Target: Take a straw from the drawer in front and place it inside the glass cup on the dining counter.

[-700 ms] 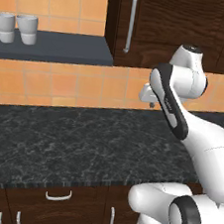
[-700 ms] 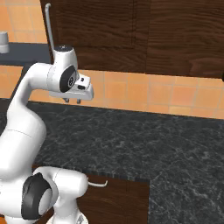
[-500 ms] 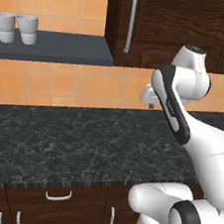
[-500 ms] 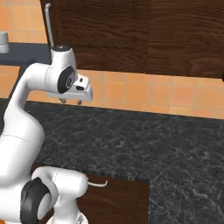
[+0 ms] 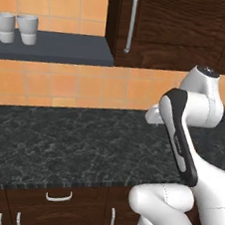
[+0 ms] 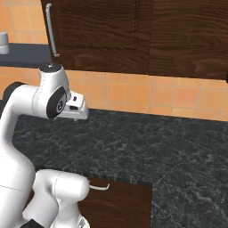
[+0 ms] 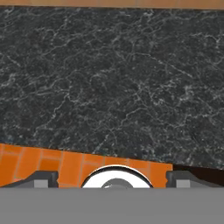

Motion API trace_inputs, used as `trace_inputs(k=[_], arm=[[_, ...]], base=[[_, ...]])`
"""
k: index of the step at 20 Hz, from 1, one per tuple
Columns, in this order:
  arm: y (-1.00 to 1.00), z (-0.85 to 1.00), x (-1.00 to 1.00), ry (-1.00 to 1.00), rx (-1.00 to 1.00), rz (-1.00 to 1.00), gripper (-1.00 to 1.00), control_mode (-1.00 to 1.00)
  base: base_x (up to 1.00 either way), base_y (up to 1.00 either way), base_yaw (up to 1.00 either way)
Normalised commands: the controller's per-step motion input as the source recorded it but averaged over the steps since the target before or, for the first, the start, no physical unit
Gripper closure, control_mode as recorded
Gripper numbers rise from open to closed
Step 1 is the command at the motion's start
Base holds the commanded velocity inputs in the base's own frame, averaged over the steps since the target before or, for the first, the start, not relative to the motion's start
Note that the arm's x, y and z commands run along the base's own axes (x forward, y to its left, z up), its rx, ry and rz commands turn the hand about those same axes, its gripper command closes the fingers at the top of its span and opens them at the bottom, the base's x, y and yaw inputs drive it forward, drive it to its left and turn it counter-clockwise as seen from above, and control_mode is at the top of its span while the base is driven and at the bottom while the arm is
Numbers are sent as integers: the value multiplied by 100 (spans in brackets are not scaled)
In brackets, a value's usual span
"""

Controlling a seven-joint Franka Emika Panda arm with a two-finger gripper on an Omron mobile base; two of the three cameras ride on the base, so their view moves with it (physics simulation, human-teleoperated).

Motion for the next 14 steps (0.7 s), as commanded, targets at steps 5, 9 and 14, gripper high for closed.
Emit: trace_inputs(k=[5,9,14], arm=[[0,-8,-22,-3,0,0,-100,100],[0,0,0,0,0,0,-100,100],[0,0,0,0,0,0,-100,100]], base=[[-40,1,0],[-56,24,-1],[-17,48,-6]])
